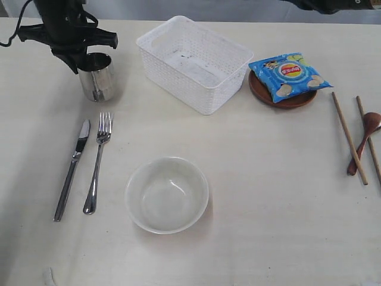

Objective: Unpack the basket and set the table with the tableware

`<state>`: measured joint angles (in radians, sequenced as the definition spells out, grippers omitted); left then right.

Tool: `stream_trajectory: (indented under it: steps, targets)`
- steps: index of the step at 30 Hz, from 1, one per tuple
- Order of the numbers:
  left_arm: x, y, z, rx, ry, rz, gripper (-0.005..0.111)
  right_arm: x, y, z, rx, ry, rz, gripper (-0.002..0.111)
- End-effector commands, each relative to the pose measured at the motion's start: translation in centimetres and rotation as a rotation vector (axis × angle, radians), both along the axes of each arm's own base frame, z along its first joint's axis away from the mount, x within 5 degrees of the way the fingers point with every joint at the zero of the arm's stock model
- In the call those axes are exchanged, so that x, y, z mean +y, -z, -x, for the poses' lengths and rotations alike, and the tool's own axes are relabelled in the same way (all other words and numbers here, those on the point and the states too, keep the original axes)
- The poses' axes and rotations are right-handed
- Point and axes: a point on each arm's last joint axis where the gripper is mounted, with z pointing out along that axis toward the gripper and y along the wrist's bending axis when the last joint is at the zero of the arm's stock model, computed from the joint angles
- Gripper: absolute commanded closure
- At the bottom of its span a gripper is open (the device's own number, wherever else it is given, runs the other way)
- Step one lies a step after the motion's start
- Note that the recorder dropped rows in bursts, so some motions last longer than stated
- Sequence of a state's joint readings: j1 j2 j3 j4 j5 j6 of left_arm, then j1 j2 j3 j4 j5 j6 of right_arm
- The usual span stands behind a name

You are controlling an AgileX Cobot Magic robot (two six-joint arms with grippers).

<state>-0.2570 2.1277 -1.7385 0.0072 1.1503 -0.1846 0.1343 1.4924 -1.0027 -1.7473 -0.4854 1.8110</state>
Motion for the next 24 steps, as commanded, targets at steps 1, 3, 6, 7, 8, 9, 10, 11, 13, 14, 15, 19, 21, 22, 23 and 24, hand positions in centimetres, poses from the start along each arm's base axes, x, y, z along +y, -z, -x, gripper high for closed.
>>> stream_trajectory:
  steps: [1,3,6,7,8,9,10,11,13,14,15,19,21,22,23,24]
  targets:
    - [0.2,0.9,-0.1,-0.014,-0.008,0.003,0.107,-0.1,0.2,0.0,0.002,-0.002,0.002,0.108]
    - [0.2,1.2,-0.1,-0.026,-0.008,0.006,0.107,-0.1,0.2,0.0,0.002,-0.002,0.002,0.108]
    - [0.2,1.3,-0.1,-0.029,-0.008,0.007,0.105,-0.1,0.2,0.0,0.004,-0.001,0.000,0.108]
    - [0.2,1.3,-0.1,-0.033,-0.008,0.008,0.101,-0.1,0.2,0.0,0.005,-0.005,-0.003,0.108]
    - [0.2,1.3,-0.2,-0.035,-0.008,0.009,0.094,-0.1,0.1,0.0,0.006,-0.006,-0.004,0.108]
    - [0.2,1.3,-0.2,-0.037,-0.008,0.009,0.088,-0.1,0.1,0.0,0.006,-0.006,-0.004,0.108]
    - [0.2,1.3,-0.2,-0.037,-0.008,0.009,0.080,-0.1,0.1,0.0,0.006,-0.006,-0.004,0.108]
    - [0.2,1.3,-0.2,-0.034,-0.008,0.008,0.076,-0.1,0.1,0.0,0.007,-0.008,-0.004,0.108]
    - [0.2,1.3,-0.1,-0.031,-0.008,0.008,0.069,-0.1,0.1,0.0,0.007,-0.008,-0.004,0.108]
    - [0.3,1.3,-0.1,-0.030,-0.007,0.003,0.067,-0.1,0.1,0.0,0.007,-0.008,-0.004,0.108]
    - [0.3,1.2,-0.1,-0.032,-0.006,0.003,0.065,-0.1,0.1,0.0,0.008,-0.007,-0.006,0.108]
    - [0.3,-0.6,-0.1,-0.092,-0.006,0.018,0.065,0.0,0.1,0.1,0.011,-0.021,-0.011,0.108]
    - [0.3,-2.6,0.1,-0.155,-0.006,0.035,0.065,0.0,0.1,0.1,0.011,-0.021,-0.011,0.108]
    - [0.4,-3.8,0.3,-0.192,-0.006,0.044,0.065,0.0,0.1,0.1,0.011,-0.021,-0.011,0.108]
    - [0.4,-5.1,0.6,-0.226,-0.006,0.053,0.065,0.0,0.1,0.1,0.011,-0.021,-0.011,0.108]
    - [0.5,-6.4,1.0,-0.260,-0.008,0.063,0.065,0.0,0.1,0.1,0.011,-0.021,-0.011,0.108]
